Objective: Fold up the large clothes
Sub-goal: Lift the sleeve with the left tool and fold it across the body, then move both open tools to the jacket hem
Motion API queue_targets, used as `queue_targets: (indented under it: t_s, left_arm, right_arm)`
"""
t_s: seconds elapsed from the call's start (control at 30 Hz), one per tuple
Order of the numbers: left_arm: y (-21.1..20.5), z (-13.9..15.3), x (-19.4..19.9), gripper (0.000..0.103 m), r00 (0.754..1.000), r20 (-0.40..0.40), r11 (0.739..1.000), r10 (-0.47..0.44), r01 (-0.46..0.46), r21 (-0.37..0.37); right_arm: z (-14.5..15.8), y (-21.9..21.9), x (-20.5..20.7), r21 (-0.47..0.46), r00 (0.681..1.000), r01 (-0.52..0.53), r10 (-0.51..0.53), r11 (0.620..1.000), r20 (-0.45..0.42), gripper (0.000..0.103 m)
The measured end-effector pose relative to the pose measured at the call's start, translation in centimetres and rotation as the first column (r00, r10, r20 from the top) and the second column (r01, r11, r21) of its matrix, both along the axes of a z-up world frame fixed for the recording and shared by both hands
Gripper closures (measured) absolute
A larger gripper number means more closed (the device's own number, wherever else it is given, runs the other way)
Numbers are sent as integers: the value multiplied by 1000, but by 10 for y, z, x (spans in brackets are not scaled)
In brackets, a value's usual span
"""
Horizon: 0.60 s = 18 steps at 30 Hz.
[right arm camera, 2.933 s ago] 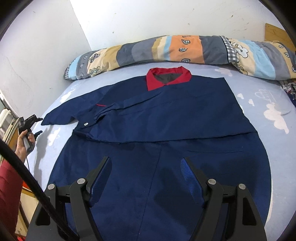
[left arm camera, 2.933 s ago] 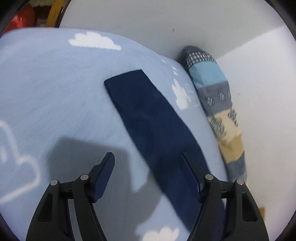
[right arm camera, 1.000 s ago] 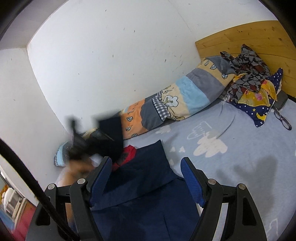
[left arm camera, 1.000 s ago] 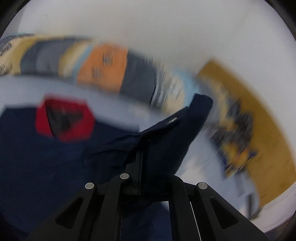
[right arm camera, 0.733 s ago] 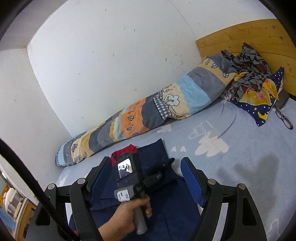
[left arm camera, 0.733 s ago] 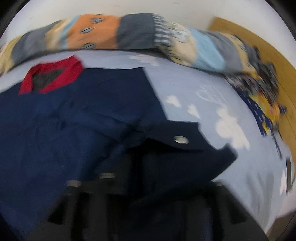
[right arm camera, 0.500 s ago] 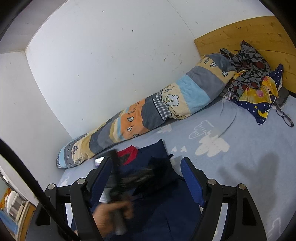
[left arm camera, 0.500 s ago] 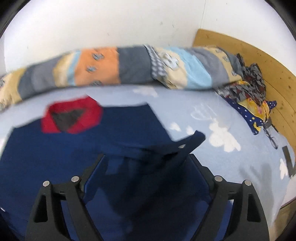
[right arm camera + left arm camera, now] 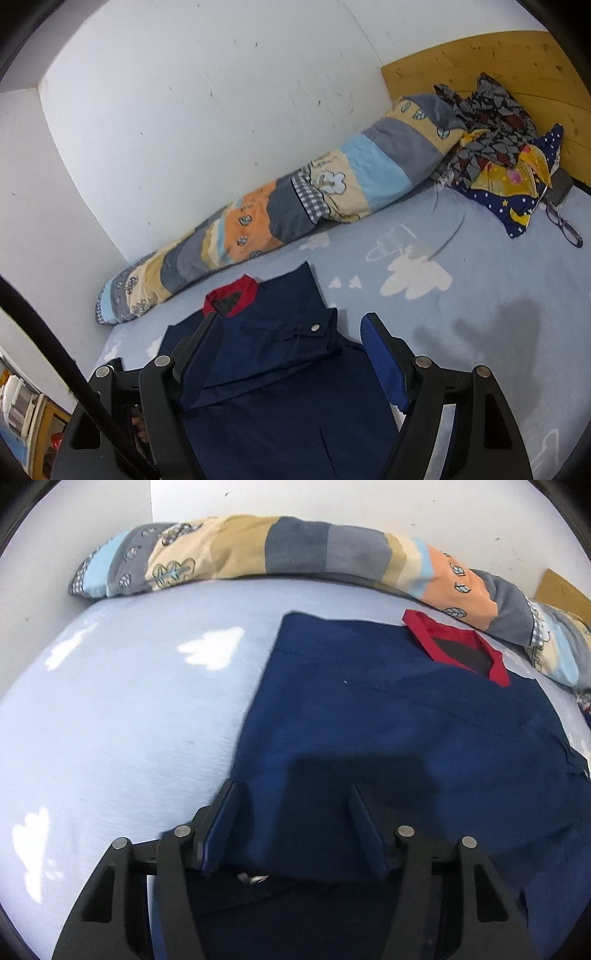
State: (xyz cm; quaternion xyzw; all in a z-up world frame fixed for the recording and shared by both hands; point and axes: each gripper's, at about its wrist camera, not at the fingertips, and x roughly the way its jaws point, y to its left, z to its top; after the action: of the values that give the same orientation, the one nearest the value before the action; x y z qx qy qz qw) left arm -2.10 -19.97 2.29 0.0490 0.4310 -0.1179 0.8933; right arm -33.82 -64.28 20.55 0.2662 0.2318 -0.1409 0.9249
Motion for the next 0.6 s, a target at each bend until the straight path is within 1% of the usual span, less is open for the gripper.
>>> queue_targets:
  t_s: [0.07, 0.13, 0.17, 0.23, 0.3, 0.37, 0.4, 0.43, 0.47, 0.53, 0.57, 0.6]
  left_arm:
    - [1, 12, -9, 34, 999, 44, 1000, 19, -20, 13]
    - [1, 22, -19, 19, 996, 84, 1000, 15, -15, 3]
    - [0, 23, -24, 18, 996, 84, 1000, 22, -23, 4]
    - [0, 12, -23, 18, 999, 11, 998, 31, -32, 50]
    - [3, -8, -24, 18, 995, -76, 989, 70, -59, 133]
    - [17, -4, -36, 18, 993, -77, 994, 89, -84, 74]
    - [22, 0, -43, 18, 993, -65, 994, 100, -96, 60]
    - [27, 5, -50, 18, 993, -54, 993, 108, -105, 49]
    - [31, 8, -55, 18, 992, -46, 993, 114, -113, 37]
    - [45, 16, -74, 18, 991, -24, 992, 129, -129, -9]
    - [50, 18, -83, 18, 992, -30, 992, 123, -123, -20]
    - [53, 20, -93, 18, 994, -33, 994, 109, -109, -13]
  right_arm:
    - [-6, 0, 5, 0, 1000, 1, -1, 1000, -20, 22]
    - [-12, 2, 11, -6, 999, -10, 10, 1000, -51, 22]
    - [-16, 3, 15, -7, 997, -17, 17, 1000, -72, 22]
    - [-26, 5, 24, -6, 992, -42, 41, 999, -116, 22]
    - [-42, 6, 37, -2, 980, -65, 64, 998, -190, 22]
    - [-67, 4, 52, 40, 951, -88, 96, 995, -295, 22]
    - [-79, 3, 58, 59, 932, -102, 116, 993, -344, 22]
    - [-97, 3, 64, 82, 907, -104, 128, 991, -401, 22]
    - [-108, 3, 67, 93, 890, -107, 137, 990, -434, 22]
    - [-127, 8, 73, 94, 850, -134, 163, 987, -501, 22]
    - [-133, 12, 73, 74, 844, -133, 152, 988, -515, 22]
    - [-135, 15, 73, 53, 838, -141, 147, 989, -525, 22]
